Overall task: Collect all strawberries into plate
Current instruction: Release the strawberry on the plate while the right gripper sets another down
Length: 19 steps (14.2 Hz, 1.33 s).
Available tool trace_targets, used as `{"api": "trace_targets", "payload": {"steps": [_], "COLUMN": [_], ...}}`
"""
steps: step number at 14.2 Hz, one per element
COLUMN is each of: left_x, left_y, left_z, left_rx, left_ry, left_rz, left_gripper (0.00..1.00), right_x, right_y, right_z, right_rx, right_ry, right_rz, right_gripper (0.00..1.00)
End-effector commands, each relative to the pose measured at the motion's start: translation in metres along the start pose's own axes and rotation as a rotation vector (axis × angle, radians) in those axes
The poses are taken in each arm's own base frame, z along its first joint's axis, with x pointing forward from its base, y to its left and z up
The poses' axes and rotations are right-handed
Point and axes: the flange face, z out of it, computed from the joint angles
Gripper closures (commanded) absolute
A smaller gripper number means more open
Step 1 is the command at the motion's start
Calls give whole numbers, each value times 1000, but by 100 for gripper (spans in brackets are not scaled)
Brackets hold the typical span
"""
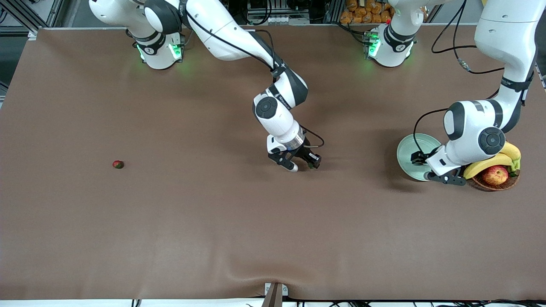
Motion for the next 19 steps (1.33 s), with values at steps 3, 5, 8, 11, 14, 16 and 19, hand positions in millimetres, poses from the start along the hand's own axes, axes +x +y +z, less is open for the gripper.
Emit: {"api": "trace_targets", "payload": {"steps": [3, 5, 8, 11, 14, 16, 19], "left_x": [22, 30, 43, 55, 64, 74, 94], "left_y": [21, 26, 45, 76, 118, 147, 198], "left_z": [-36, -41, -56, -70, -82, -88, -86], "left_rx": [12, 9, 1, -19, -47, -63, -87], "left_ry": [66, 81, 116, 147, 170, 188, 199], "left_rz": [37, 35, 31, 9, -23, -6, -30], "left_gripper": [0, 0, 0, 0, 0, 0, 0], "right_x": [2, 2, -1, 1, 17, 44, 89], "right_y": [5, 5, 9, -1, -2, 0, 25], "right_z": [21, 21, 25, 12, -12, -40, -80], "right_rx": [13, 4, -27, -13, -25, -39, -85], "right_ry": [42, 51, 78, 85, 92, 98, 114], "right_rz": [-133, -167, -250, -261, -285, -311, -317], "right_gripper": [92, 72, 0, 0, 0, 0, 0]}}
